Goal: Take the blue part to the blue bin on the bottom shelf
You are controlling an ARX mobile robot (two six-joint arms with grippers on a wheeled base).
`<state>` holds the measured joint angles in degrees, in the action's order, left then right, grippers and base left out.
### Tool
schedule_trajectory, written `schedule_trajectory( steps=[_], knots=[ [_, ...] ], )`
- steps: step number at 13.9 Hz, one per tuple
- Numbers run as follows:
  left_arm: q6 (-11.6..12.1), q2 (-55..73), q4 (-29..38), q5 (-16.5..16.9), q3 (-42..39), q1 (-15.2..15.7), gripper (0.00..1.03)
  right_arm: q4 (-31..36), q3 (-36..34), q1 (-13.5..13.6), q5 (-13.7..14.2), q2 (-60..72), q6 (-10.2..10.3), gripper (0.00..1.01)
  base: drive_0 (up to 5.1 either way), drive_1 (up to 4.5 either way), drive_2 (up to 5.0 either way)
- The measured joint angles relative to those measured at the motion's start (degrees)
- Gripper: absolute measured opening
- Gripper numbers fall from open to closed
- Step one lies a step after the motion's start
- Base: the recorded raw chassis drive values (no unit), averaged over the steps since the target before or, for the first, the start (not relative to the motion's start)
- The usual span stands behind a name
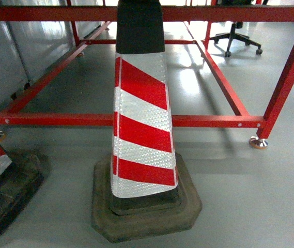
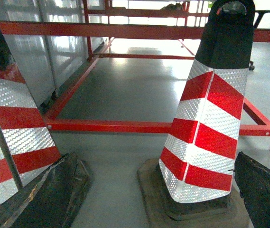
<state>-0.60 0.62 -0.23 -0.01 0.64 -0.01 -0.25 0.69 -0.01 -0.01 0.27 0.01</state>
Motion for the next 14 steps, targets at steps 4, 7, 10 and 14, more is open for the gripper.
schedule_trajectory(
  steps=[4, 7, 10, 14],
  knots=[
    [0.00, 0.00, 0.00, 0.00, 0.02, 0.00, 0.98, 0.00, 0.00, 0.00, 0.00, 0.00, 0.00, 0.98, 0.0, 0.00, 0.0],
    [0.00, 0.00, 0.00, 0.00, 0.00, 0.00, 0.98, 0.00, 0.00, 0.00, 0.00, 0.00, 0.00, 0.98, 0.0, 0.00, 0.0],
    [0.00, 0.00, 0.00, 0.00, 0.00, 0.00, 0.98, 0.00, 0.00, 0.00, 0.00, 0.00, 0.00, 0.98, 0.0, 0.00, 0.0],
    [0.00, 0.00, 0.00, 0.00, 0.00, 0.00, 0.98, 0.00, 0.00, 0.00, 0.00, 0.00, 0.00, 0.98, 0.0, 0.00, 0.0]
  ],
)
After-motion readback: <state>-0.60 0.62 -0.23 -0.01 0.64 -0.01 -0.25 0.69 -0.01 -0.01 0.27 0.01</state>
